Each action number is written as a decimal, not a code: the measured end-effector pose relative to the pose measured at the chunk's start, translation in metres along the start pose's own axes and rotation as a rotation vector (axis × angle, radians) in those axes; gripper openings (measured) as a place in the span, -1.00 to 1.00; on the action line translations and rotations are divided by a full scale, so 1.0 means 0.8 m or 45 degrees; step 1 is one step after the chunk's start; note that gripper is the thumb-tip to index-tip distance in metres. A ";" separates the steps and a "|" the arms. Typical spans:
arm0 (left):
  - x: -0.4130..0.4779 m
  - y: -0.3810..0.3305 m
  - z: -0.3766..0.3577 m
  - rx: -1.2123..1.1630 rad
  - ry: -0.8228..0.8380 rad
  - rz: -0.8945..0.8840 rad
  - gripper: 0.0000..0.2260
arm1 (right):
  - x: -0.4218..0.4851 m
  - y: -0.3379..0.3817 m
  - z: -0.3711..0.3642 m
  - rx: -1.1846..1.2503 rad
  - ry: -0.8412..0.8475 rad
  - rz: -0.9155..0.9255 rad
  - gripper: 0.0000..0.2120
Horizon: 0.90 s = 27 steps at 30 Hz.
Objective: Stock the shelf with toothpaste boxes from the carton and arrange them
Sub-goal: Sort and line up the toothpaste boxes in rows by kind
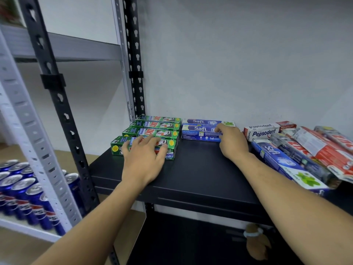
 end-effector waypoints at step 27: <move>0.000 0.000 0.001 -0.036 -0.044 -0.015 -0.57 | -0.004 -0.031 0.002 -0.056 0.042 -0.177 -0.64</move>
Point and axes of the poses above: each hand's wrist, its own x-axis towards the middle knuckle, its own z-axis out of the back of the hand, y = z × x, the point moved 8 cm from there along x, towards the middle knuckle, and after that the axes turned 1 degree about -x, right-handed, at the moved point
